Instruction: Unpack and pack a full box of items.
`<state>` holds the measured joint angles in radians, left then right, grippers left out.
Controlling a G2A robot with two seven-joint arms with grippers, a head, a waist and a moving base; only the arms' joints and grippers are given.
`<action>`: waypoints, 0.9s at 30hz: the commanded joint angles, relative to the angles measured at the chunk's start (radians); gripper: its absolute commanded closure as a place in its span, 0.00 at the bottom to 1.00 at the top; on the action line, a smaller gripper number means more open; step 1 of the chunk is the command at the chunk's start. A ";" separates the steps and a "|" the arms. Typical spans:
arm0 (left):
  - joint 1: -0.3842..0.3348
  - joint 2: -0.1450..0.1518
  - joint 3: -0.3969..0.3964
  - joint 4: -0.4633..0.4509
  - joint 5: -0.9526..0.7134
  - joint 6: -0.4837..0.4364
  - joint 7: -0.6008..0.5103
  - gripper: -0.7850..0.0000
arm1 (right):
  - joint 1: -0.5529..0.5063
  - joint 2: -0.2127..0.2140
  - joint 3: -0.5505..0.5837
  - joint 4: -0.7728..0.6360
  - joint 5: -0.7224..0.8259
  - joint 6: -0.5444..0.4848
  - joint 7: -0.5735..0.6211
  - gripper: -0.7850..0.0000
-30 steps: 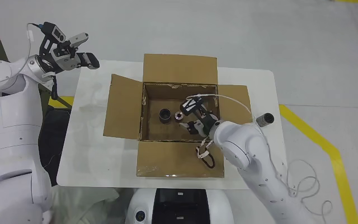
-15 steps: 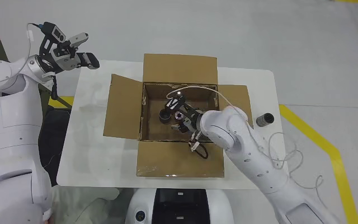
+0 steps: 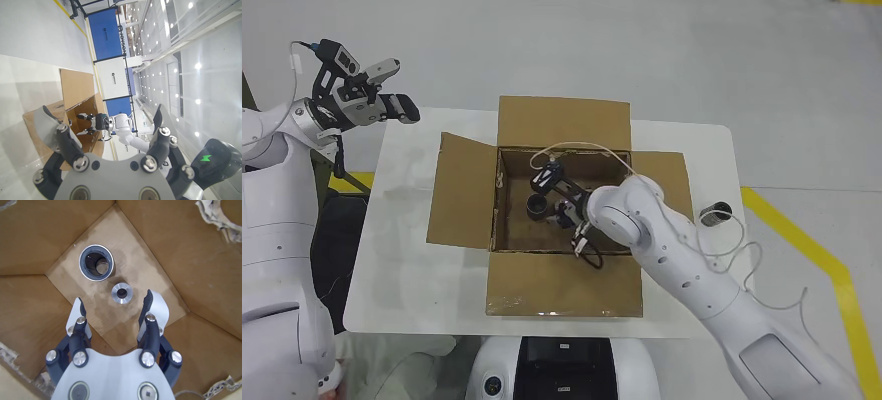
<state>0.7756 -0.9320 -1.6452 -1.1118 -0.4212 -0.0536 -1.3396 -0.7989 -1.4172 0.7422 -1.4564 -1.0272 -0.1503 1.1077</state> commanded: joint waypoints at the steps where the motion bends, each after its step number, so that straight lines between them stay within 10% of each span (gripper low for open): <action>1: 0.000 0.000 0.000 0.000 0.000 0.000 0.000 0.00 | 0.012 -0.006 -0.010 0.028 0.003 0.005 -0.005 0.22; 27: 0.000 0.000 0.000 0.000 0.000 0.000 0.000 0.00 | 0.087 -0.067 -0.069 0.250 0.028 0.036 -0.052 0.36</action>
<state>0.7756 -0.9320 -1.6452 -1.1118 -0.4212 -0.0536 -1.3396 -0.7135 -1.4822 0.6738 -1.2114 -0.9998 -0.1145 1.0576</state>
